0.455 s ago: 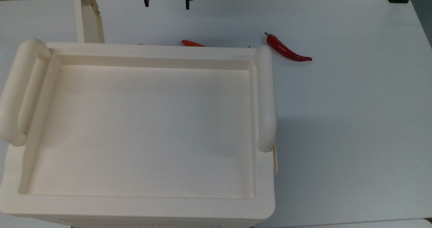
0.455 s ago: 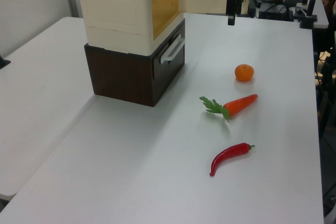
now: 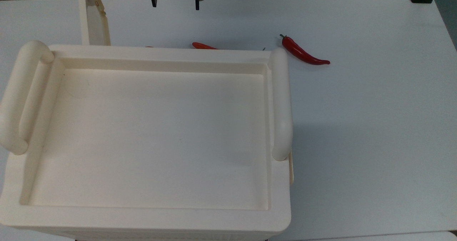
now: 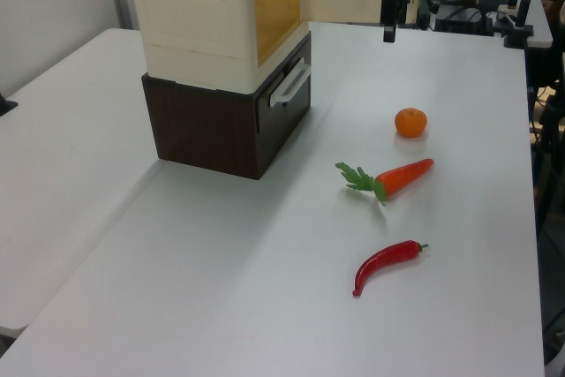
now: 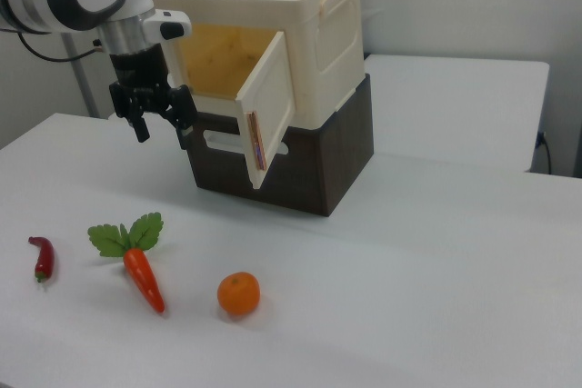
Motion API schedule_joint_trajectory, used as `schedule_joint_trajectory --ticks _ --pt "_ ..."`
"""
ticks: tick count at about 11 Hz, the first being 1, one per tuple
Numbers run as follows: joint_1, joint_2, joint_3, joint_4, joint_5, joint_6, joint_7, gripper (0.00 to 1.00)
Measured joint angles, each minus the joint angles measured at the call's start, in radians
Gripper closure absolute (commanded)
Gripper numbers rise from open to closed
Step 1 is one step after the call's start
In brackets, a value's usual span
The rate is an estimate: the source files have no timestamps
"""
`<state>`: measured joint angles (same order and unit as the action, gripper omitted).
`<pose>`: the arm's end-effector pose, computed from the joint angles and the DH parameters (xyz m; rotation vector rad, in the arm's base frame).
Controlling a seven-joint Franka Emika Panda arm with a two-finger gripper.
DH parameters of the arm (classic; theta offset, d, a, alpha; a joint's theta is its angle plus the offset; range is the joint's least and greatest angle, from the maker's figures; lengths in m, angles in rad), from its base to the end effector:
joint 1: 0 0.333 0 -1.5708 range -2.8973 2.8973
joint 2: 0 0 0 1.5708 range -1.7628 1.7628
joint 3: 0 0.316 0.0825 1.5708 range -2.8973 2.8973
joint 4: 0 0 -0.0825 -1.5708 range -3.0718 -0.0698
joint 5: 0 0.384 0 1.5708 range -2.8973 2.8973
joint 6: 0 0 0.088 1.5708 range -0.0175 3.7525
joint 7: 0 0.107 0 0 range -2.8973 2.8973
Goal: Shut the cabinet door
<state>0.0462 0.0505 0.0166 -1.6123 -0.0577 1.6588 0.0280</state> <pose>0.5751 0.0302 0.5841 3.0842 0.0616 -0.0022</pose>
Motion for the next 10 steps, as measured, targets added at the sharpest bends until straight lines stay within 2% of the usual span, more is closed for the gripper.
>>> schedule_joint_trajectory --ticks 3,4,8,9,10 --pt "0.0 0.0 0.0 0.0 0.0 0.0 0.0 0.0" --pt "0.0 0.0 0.0 0.0 0.0 0.0 0.0 0.11" --pt "0.0 0.0 0.0 -0.001 0.0 0.0 -0.003 0.84" --pt "0.0 0.0 0.0 -0.001 0.0 0.0 -0.004 0.97" --pt "0.0 0.0 0.0 -0.001 0.0 0.0 -0.004 1.0"
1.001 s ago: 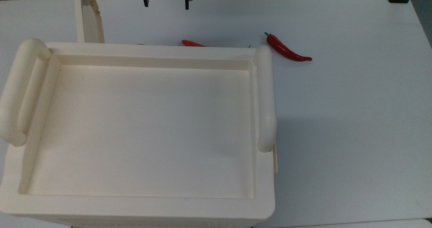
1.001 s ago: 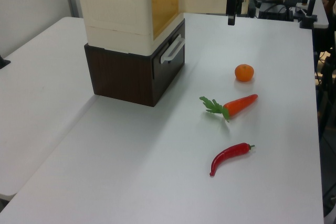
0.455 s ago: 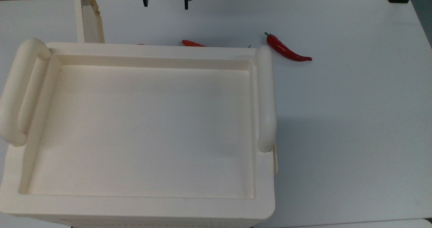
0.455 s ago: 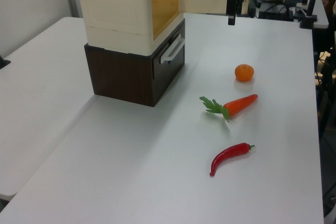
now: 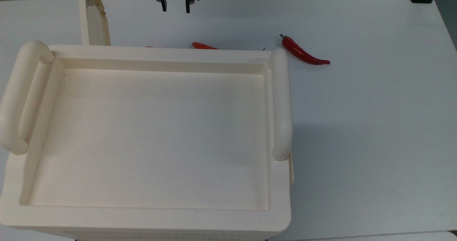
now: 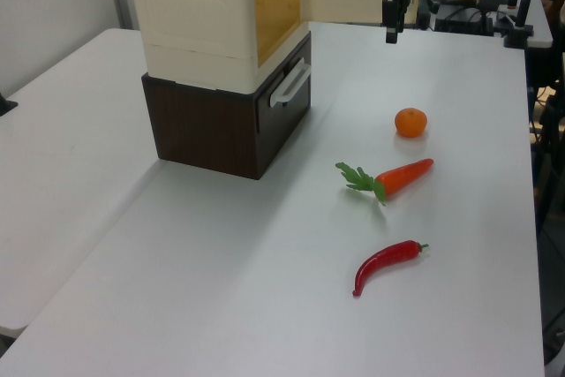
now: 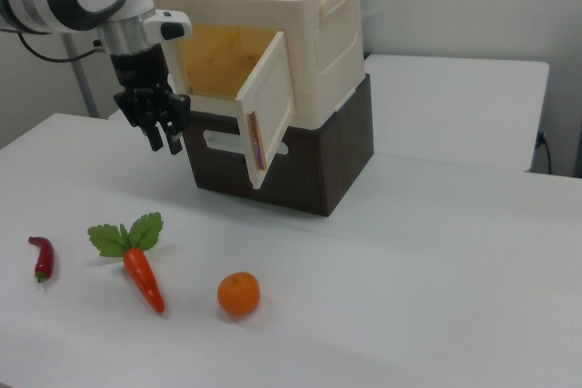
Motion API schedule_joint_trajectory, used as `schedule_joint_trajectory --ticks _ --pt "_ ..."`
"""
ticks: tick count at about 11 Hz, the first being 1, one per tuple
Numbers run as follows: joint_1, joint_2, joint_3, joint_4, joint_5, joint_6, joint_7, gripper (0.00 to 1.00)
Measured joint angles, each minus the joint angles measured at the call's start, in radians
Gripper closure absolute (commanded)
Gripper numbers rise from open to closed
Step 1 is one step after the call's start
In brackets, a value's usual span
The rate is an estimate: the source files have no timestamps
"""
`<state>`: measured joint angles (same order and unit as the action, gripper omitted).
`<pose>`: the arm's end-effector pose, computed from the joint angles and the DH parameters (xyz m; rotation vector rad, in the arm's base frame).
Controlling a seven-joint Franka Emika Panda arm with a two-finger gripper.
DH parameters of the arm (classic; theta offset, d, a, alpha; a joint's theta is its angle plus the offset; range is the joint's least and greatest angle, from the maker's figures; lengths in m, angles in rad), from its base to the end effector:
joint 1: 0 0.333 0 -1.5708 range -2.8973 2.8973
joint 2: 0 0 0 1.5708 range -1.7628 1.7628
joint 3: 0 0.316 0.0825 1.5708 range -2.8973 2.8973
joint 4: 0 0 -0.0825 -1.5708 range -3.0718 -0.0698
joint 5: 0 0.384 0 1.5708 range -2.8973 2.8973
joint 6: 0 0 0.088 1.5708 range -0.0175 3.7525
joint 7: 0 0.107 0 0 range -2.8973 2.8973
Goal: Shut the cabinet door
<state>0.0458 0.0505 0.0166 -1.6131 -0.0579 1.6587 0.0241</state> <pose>0.5751 0.0300 0.5837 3.0839 0.0671 -0.0037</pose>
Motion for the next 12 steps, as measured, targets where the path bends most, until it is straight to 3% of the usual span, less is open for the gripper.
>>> schedule_joint_trajectory --ticks 9,12 --pt "-0.003 -0.009 -0.004 0.011 0.0 0.0 -0.001 1.0" --pt "-0.008 -0.023 -0.007 0.099 0.0 0.0 0.0 1.0"
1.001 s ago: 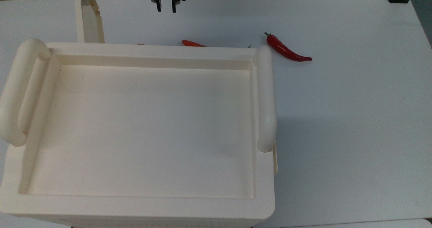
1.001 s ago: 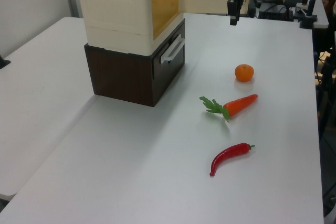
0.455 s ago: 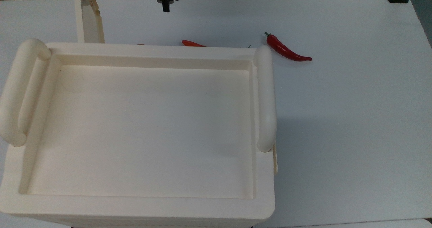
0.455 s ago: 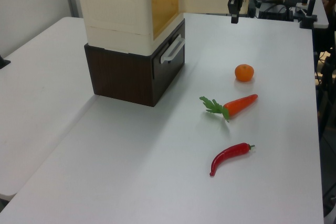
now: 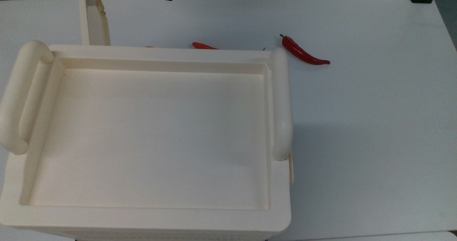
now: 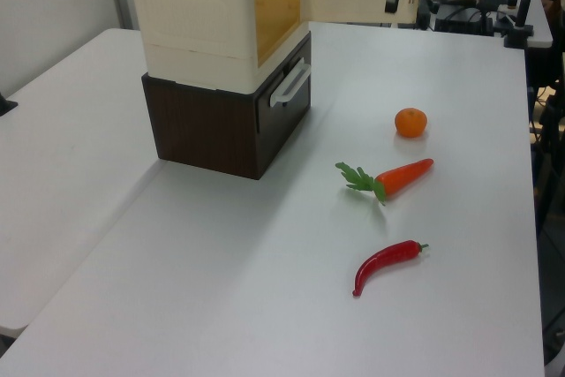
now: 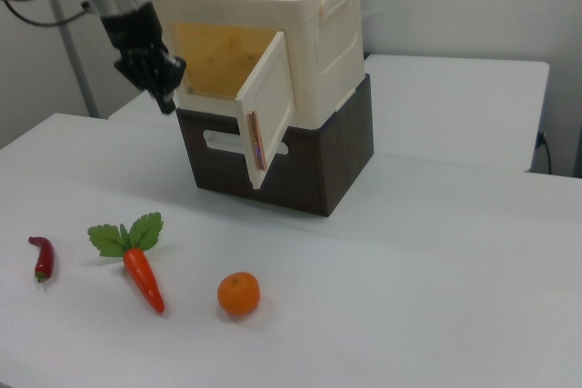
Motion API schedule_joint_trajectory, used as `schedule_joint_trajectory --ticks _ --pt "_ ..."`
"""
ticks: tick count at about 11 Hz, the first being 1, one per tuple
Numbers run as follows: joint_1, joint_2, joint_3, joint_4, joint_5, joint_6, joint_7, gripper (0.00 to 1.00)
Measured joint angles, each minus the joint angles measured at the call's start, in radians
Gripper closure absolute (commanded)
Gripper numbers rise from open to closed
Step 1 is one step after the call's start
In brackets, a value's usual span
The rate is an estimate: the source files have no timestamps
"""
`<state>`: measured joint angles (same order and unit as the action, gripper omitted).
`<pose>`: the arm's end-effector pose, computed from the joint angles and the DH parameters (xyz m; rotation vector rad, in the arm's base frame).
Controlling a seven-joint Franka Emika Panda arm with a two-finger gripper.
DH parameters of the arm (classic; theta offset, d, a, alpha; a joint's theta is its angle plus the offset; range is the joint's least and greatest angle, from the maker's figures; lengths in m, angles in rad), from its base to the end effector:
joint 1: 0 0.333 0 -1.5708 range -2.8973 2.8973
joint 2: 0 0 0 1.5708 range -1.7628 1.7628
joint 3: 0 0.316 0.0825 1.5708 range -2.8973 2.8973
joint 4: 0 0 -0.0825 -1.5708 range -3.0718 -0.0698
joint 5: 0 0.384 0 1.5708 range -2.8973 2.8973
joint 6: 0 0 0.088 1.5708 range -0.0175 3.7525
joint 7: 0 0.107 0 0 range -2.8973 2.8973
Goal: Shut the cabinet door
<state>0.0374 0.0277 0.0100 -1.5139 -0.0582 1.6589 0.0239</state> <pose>0.5722 0.0213 0.6445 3.0822 0.0388 0.1841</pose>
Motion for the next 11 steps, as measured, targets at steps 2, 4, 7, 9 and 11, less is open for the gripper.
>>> schedule_joint_trajectory --ticks 2,4,7,9,11 --pt "-0.003 -0.008 -0.016 0.061 0.0 0.0 0.001 1.0" --pt "-0.006 -0.013 -0.055 0.118 0.0 0.01 0.001 1.0" --pt "-0.008 -0.014 -0.106 0.159 0.0 0.127 0.003 1.0" --pt "-0.026 -0.014 -0.142 0.167 0.0 0.233 0.027 1.0" --pt "-0.072 -0.008 -0.159 0.167 0.0 0.302 0.033 1.0"
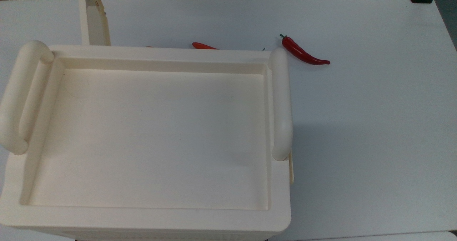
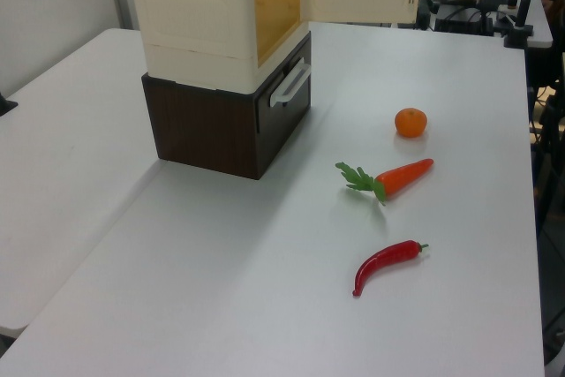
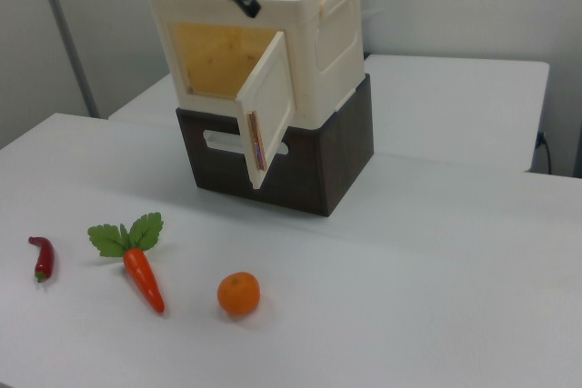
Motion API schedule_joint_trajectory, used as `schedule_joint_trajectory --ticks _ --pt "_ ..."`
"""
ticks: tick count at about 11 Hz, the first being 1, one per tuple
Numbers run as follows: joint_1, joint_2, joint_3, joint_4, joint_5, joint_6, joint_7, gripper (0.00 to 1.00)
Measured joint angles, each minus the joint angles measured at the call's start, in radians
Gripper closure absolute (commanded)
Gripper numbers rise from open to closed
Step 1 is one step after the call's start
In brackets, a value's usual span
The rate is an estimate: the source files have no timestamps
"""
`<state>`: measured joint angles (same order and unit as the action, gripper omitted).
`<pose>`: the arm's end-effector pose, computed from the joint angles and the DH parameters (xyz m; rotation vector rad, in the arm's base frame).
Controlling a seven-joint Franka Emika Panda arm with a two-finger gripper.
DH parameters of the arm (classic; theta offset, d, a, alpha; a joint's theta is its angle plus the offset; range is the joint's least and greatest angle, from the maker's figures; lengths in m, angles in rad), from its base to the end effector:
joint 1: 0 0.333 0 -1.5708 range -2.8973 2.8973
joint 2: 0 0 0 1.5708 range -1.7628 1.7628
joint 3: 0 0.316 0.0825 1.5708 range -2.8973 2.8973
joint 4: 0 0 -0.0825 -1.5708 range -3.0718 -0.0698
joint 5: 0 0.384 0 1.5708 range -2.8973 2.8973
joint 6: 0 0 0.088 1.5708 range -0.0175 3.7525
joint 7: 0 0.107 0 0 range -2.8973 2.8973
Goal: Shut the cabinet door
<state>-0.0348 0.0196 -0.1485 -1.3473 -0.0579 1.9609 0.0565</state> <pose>0.5705 -0.1083 0.7667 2.8932 -0.3390 0.8843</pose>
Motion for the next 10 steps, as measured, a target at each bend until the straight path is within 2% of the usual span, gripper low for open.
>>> schedule_joint_trajectory --ticks 6,10 --pt "-0.134 0.074 -0.016 -0.011 0.005 0.032 0.005 0.98" --pt "-0.14 0.103 -0.006 -0.051 0.036 0.032 0.005 1.0"
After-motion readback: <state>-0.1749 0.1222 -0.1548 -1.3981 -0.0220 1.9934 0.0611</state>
